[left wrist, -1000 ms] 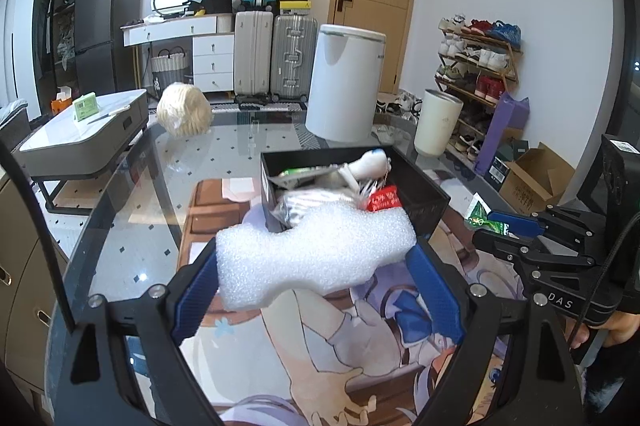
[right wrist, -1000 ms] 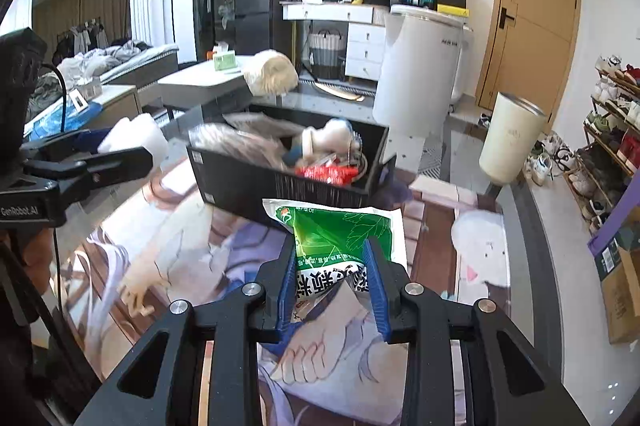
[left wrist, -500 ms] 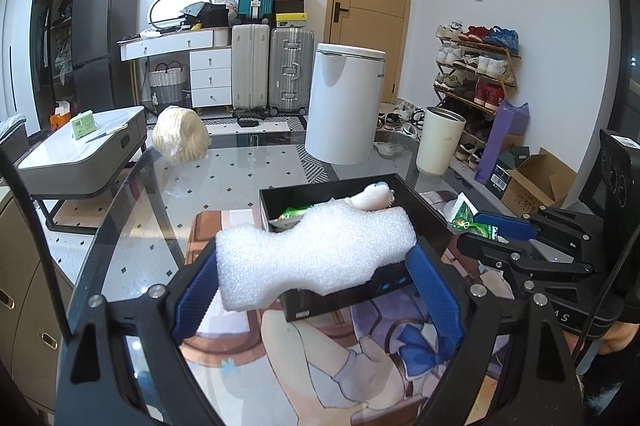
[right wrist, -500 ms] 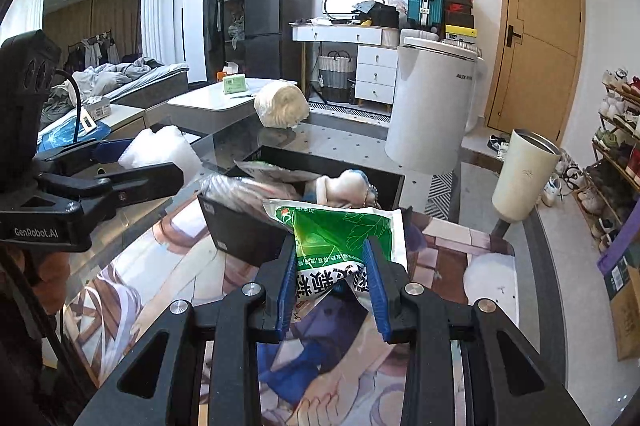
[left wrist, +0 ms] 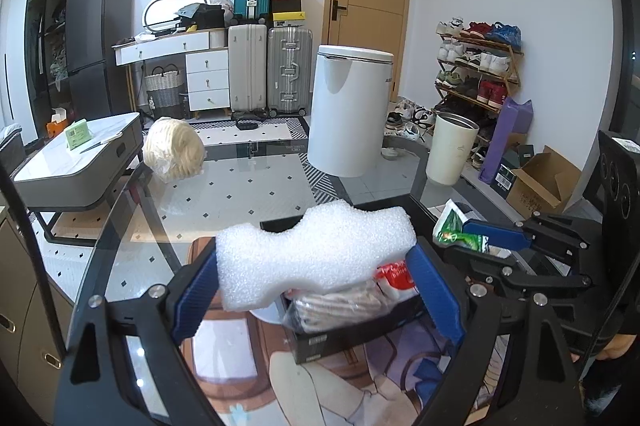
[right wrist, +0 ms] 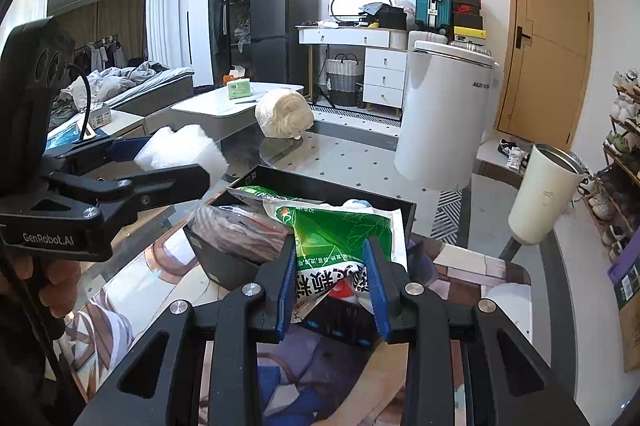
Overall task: Organize soft objects
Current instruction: 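Lower the foam block into the black box with the left gripper while the right lowers the sachet, then open both grippers to release the foam block and sachet into the box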
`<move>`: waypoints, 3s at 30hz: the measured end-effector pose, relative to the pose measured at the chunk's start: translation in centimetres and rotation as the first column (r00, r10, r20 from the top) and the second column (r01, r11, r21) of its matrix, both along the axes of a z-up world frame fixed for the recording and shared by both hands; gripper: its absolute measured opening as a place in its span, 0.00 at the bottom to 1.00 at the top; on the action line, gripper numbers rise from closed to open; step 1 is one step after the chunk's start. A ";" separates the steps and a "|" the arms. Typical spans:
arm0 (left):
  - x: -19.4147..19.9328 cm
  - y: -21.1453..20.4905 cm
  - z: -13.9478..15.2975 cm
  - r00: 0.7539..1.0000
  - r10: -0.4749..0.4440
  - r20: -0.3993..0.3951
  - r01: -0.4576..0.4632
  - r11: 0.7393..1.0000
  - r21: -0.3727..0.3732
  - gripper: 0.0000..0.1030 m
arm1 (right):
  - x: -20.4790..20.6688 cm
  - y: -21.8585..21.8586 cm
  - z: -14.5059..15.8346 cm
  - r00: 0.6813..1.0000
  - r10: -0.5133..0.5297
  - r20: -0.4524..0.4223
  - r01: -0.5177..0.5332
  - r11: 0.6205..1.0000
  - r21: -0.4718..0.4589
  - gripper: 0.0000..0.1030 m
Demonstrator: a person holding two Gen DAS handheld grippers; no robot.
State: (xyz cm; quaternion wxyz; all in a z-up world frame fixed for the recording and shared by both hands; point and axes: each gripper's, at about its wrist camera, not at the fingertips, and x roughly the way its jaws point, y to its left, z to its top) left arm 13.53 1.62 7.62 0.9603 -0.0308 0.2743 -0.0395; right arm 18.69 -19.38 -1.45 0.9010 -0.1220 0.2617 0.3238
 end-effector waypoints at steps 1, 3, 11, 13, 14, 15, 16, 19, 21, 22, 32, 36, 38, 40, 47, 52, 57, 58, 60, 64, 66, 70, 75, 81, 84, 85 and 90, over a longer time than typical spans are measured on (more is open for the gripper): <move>0.3 0.1 0.0 1.000 -0.003 -0.003 0.003 1.000 -0.001 0.87 | 0.3 0.2 -0.1 1.000 0.005 -0.003 -0.005 1.000 -0.001 0.31; 0.9 0.1 -0.1 1.000 -0.002 -0.008 0.002 1.000 -0.003 0.87 | 0.8 0.5 -0.3 1.000 0.010 -0.008 -0.010 1.000 -0.003 0.31; 2.8 0.3 -0.8 1.000 0.004 -0.030 -0.005 1.000 -0.021 0.87 | 2.5 1.9 -1.3 0.998 0.037 -0.041 -0.038 0.999 -0.019 0.31; 3.1 0.3 -1.0 0.999 0.004 -0.038 -0.006 1.000 -0.028 0.87 | 3.0 2.4 -1.5 0.998 0.045 -0.048 -0.046 0.999 -0.028 0.31; 3.2 0.2 -1.1 0.999 0.003 -0.041 -0.004 1.000 -0.031 0.87 | 3.1 2.5 -1.7 0.997 0.048 -0.053 -0.049 0.998 -0.031 0.31; 3.5 0.2 -1.1 0.999 0.000 -0.044 -0.001 0.999 -0.033 0.87 | 3.3 2.7 -1.7 0.997 0.048 -0.056 -0.050 0.998 -0.032 0.31; 3.6 0.2 -1.2 0.999 -0.003 -0.046 0.002 0.999 -0.032 0.87 | 3.5 2.7 -1.8 0.997 0.047 -0.060 -0.050 0.998 -0.034 0.31; 4.1 -0.2 -1.4 0.999 -0.014 -0.053 0.012 1.000 -0.026 0.87 | 3.8 2.7 -2.1 0.997 0.042 -0.072 -0.045 0.998 -0.039 0.31; 4.3 -0.3 -1.6 0.998 -0.019 -0.057 0.017 1.000 -0.023 0.87 | 4.1 2.8 -2.2 0.996 0.036 -0.082 -0.040 0.998 -0.045 0.31; 4.4 -0.3 -1.7 0.998 -0.021 -0.060 0.020 1.000 -0.021 0.87 | 4.2 2.8 -2.3 0.996 0.034 -0.085 -0.038 0.998 -0.046 0.31; 5.3 -1.2 -2.4 0.995 -0.051 -0.084 0.050 0.999 -0.007 0.87 | 5.5 3.1 -3.0 0.986 0.023 -0.168 -0.037 0.996 -0.083 0.31; 5.4 -1.4 -2.4 0.994 -0.060 -0.087 0.060 0.998 -0.007 0.87 | 5.9 3.4 -2.9 0.978 0.023 -0.207 -0.046 0.993 -0.106 0.31; 5.5 -1.5 -2.5 0.994 -0.063 -0.091 0.063 0.998 -0.009 0.87 | 6.0 3.4 -2.9 0.977 0.025 -0.210 -0.050 0.992 -0.113 0.31; 5.5 -1.7 -2.5 0.993 -0.069 -0.092 0.069 0.998 -0.006 0.87 | 6.0 3.4 -2.9 0.977 0.027 -0.211 -0.051 0.992 -0.112 0.32; 5.5 -2.0 -2.4 0.993 -0.072 -0.094 0.072 0.997 -0.004 0.87 | 6.2 3.6 -2.8 0.974 0.042 -0.224 -0.075 0.987 -0.140 0.48; 5.2 -2.0 -2.2 0.994 -0.072 -0.087 0.073 0.997 -0.001 0.87 | 5.2 2.7 -2.0 0.984 0.053 -0.171 -0.072 0.992 -0.107 0.74; 5.5 -2.6 -2.5 0.991 -0.090 -0.095 0.092 0.996 0.010 0.87 | 4.2 1.4 -1.3 0.990 0.025 -0.136 -0.038 0.994 -0.098 0.76; 5.5 -2.8 -2.6 0.991 -0.095 -0.098 0.097 0.995 0.009 0.87 | 4.1 1.1 -1.3 0.991 0.016 -0.131 -0.029 0.995 -0.098 0.76; 5.7 -3.0 -2.9 0.989 -0.103 -0.108 0.104 0.995 0.006 0.87 | 3.9 0.5 -1.2 0.992 0.000 -0.128 -0.014 0.995 -0.101 0.76; 5.6 -3.5 -2.9 0.988 -0.103 -0.120 0.107 0.994 0.030 0.88 | 3.7 -0.4 -1.4 0.991 -0.016 -0.129 0.003 0.995 -0.100 0.77; 5.5 -3.5 -2.9 0.987 -0.099 -0.123 0.104 0.994 0.037 0.89 | 3.8 -0.7 -1.4 0.991 -0.023 -0.132 0.010 0.995 -0.097 0.79; 4.8 -3.5 -2.6 0.990 -0.086 -0.110 0.092 0.995 0.045 0.96 | 4.0 -1.3 -1.5 0.989 -0.043 -0.140 0.031 0.995 -0.092 0.81; 3.9 -3.4 -2.3 0.993 -0.075 -0.094 0.081 0.995 0.057 1.00 | 3.8 -1.9 -1.7 0.988 -0.061 -0.144 0.050 0.996 -0.080 0.83; 2.4 -2.2 -1.8 0.997 -0.048 -0.062 0.050 0.998 0.035 1.00 | 2.9 -2.3 -1.4 0.988 -0.075 -0.132 0.071 0.997 -0.032 0.89; 1.6 -1.7 -1.7 0.999 -0.024 -0.048 0.026 0.999 0.031 1.00 | 2.3 -2.2 -1.2 0.991 -0.072 -0.116 0.072 0.997 0.000 0.95; 1.2 -1.5 -1.7 0.999 -0.017 -0.045 0.018 0.999 0.033 1.00 | 2.0 -2.2 -1.1 0.992 -0.072 -0.103 0.073 0.997 0.012 0.99; -0.2 -0.8 -1.8 0.999 0.010 -0.031 -0.009 1.000 0.030 1.00 | 0.9 -1.9 -0.8 0.995 -0.072 -0.072 0.075 0.997 0.033 0.99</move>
